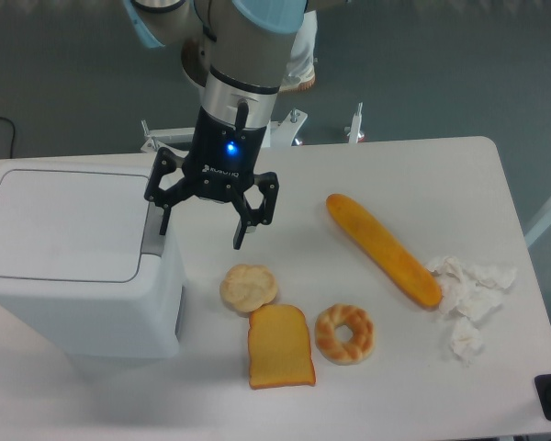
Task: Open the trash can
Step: 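Lower the gripper finger onto the lid's edge and press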
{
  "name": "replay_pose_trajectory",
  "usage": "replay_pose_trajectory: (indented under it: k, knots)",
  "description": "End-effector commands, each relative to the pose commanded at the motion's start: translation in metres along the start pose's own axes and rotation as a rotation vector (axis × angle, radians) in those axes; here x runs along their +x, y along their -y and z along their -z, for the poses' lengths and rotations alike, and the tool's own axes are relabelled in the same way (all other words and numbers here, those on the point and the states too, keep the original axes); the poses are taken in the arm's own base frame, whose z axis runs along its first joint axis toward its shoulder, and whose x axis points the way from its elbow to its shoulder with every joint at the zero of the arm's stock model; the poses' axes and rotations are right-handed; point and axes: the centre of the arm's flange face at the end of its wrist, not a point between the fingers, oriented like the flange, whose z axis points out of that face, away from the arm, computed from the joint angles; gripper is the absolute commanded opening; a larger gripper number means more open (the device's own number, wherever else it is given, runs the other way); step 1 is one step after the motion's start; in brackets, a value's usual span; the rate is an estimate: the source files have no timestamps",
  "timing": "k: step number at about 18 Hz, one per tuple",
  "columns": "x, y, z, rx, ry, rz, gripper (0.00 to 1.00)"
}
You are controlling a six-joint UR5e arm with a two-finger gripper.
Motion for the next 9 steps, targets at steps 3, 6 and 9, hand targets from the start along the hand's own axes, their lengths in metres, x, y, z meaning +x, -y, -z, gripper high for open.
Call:
replay_pose_trajectory:
  k: [3,6,9]
  knots:
    - [-0.0003,-0.001,-0.0012,-0.003,-0.001,0.003,1.0]
    - [-0.0008,-0.0026,-0.003,-0.007,-0.002,0.004,1.0]
    - [-0.0014,-0.0025,-0.0037,-0.007,0.0,0.002,1.0]
